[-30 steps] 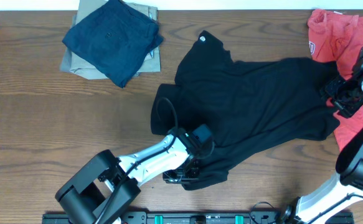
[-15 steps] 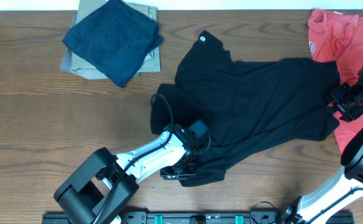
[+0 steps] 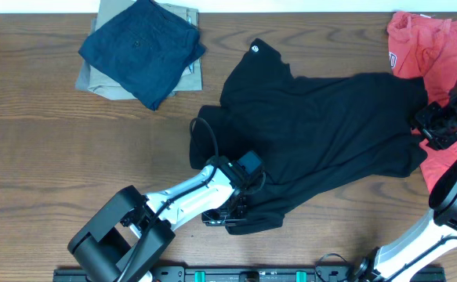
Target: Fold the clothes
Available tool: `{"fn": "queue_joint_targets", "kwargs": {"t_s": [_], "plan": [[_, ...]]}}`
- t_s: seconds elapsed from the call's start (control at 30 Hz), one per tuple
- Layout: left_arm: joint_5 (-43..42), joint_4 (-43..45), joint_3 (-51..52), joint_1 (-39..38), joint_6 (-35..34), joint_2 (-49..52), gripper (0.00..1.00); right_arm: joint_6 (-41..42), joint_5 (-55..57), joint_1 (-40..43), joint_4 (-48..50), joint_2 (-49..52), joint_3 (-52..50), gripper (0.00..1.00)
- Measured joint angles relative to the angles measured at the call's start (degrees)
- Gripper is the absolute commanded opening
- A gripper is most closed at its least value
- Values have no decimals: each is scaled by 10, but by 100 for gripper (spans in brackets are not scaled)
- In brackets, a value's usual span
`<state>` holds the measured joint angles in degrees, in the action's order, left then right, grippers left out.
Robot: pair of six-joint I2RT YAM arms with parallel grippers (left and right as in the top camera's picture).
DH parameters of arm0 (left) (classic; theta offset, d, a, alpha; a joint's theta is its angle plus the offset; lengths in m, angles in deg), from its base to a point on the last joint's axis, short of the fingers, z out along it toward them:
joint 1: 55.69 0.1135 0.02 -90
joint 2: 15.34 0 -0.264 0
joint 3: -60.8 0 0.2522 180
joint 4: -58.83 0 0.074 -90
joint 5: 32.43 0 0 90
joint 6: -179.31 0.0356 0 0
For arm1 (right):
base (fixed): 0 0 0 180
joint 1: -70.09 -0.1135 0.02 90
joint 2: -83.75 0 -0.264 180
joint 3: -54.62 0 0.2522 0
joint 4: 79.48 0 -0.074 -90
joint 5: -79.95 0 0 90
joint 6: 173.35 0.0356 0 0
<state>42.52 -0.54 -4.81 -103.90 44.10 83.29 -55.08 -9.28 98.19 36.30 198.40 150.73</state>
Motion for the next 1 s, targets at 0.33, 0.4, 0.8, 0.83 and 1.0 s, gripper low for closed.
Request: {"fn": "queue_joint_targets", "kwargs": {"t_s": [0.33, 0.4, 0.8, 0.83, 1.0], "plan": [[0, 0, 0, 0, 0, 0, 6, 0, -23, 0, 55, 0, -52, 38], [0, 0, 0, 0, 0, 0, 6, 0, -23, 0, 58, 0, -52, 36], [0, -3, 0, 0, 1, 0, 6, -3, -26, 0, 47, 0, -52, 1], [0, -6, 0, 0, 1, 0, 6, -3, -25, 0, 43, 0, -52, 1], [4, -25, 0, 0, 1, -19, 6, -3, -25, 0, 7, -1, -43, 1]]}}
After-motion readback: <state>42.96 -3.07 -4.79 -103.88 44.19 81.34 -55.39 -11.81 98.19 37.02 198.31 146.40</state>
